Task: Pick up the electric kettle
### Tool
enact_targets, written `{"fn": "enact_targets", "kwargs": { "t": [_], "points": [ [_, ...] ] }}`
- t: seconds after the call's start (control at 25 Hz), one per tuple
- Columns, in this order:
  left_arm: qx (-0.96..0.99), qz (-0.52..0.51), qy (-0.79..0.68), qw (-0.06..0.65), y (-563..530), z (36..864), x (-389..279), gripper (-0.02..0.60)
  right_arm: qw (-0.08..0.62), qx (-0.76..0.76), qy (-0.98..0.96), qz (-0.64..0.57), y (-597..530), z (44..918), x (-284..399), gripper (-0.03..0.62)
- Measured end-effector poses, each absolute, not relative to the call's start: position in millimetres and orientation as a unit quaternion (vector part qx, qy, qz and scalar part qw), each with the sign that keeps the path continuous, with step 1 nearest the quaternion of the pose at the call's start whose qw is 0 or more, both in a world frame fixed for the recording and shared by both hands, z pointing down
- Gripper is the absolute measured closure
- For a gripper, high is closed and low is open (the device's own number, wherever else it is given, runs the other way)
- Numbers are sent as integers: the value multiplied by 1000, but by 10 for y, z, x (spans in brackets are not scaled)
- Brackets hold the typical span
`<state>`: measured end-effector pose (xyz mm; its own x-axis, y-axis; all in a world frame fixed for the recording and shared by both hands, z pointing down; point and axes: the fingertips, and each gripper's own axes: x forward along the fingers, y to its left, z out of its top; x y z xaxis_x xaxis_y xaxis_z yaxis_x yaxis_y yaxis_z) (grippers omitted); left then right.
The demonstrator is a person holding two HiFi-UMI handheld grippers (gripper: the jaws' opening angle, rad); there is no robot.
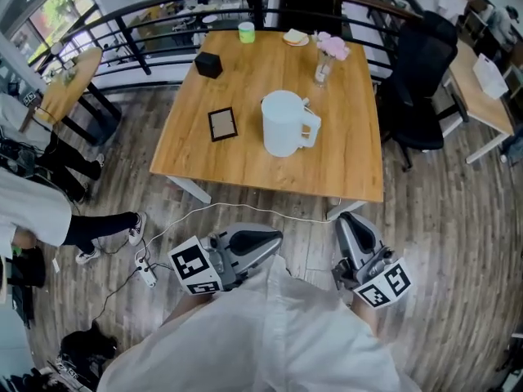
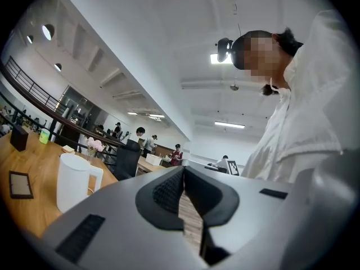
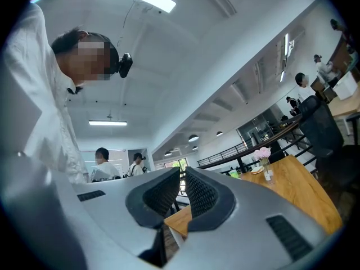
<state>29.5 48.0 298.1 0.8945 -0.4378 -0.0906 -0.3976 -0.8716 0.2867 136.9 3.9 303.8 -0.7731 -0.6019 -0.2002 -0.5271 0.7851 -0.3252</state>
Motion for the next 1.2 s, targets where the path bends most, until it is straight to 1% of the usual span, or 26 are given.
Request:
{"fn": "enact_targets", "kwargs": {
  "t": [0.36,0.6,0.84,1.0,1.2],
  "points": [
    [966,-83,-211,124,-34,2939,-59,572,181,-291,929,-139,-235,3003,928,576],
    [965,-82,-209,134,-106,3008,-94,572,173,-305,926,-139,-295,3024,1011,577],
    [969,-32,-226,98,-324,3155,-264,572,115,-346,925,-105,-480,3127,1235,576],
    [966,-27,-237,95,-512,3226,-376,572,75,-374,920,-85,-739,3255,1295,576],
    [967,-6,-241,88,-715,3436,-416,572,58,-385,917,-87,-1001,3409,1175,576]
  ]
}}
